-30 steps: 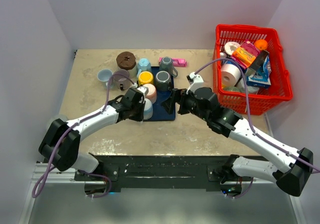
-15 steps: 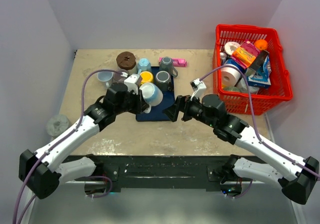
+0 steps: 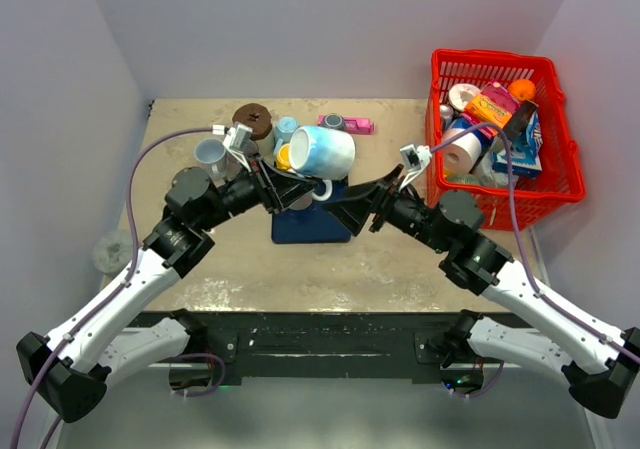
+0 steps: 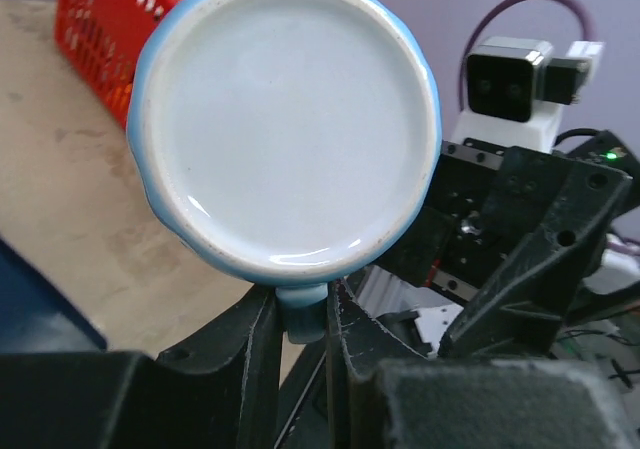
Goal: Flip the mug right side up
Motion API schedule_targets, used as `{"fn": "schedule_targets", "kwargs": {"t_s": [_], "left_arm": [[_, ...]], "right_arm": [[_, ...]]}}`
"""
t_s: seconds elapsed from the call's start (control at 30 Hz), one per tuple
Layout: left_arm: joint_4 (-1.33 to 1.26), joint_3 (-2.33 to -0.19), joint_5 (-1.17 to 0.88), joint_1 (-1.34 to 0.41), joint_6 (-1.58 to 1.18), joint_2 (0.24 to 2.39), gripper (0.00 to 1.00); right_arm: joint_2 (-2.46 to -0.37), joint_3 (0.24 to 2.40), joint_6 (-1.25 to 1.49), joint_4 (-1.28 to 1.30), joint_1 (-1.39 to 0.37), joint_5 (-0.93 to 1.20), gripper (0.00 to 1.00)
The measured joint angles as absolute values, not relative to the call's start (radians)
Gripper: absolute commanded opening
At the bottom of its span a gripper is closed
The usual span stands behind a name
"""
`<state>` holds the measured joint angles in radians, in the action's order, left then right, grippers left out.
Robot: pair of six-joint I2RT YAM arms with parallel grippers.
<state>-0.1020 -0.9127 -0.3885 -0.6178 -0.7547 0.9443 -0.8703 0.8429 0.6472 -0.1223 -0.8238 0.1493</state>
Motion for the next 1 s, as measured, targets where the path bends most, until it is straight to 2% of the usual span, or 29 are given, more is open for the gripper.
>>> {"fn": "schedule_targets", "kwargs": {"t_s": [0.03, 0.17, 0.43, 0.7, 0.8, 0.83, 0.87, 1.0], "left_arm": [[-0.137, -0.913, -0.408, -0.618, -0.778, 0.939, 0.00], [-0.249, -0.913, -0.470, -0.618, -0.841, 0.919, 0.00], [-0.426, -0.892, -0.540, -0.618, -0.925, 0.889, 0.00], [-0.521, -0.853, -0.573, -0.618, -0.968, 0.886, 0.00], [-0.564, -0.839, -0.578, -0.617, -0.984, 0.886, 0.00], [-0.577, -0.837, -0.579, -0.618, -0.987, 0.886, 0.00], [-0.588, -0.836, -0.580, -0.618, -0.988, 0.886, 0.00], [-0.608, -0.833, -0.584, -0.618, -0.987, 0.886, 0.00]], "right_arm": [[-0.871, 0.860, 0.643, -0.132, -0.824, 0.150, 0.76], [-0.878, 0.926, 0.632, -0.162, -0.823, 0.147, 0.69], [-0.896, 0.951, 0.636, -0.212, -0.823, 0.158, 0.63], [-0.926, 0.951, 0.665, -0.307, -0.824, 0.256, 0.59], [-0.935, 0.951, 0.678, -0.345, -0.823, 0.290, 0.53], [-0.941, 0.951, 0.683, -0.357, -0.822, 0.302, 0.46], [-0.947, 0.951, 0.689, -0.368, -0.822, 0.311, 0.44], [-0.976, 0.951, 0.716, -0.404, -0.823, 0.356, 0.40]]}}
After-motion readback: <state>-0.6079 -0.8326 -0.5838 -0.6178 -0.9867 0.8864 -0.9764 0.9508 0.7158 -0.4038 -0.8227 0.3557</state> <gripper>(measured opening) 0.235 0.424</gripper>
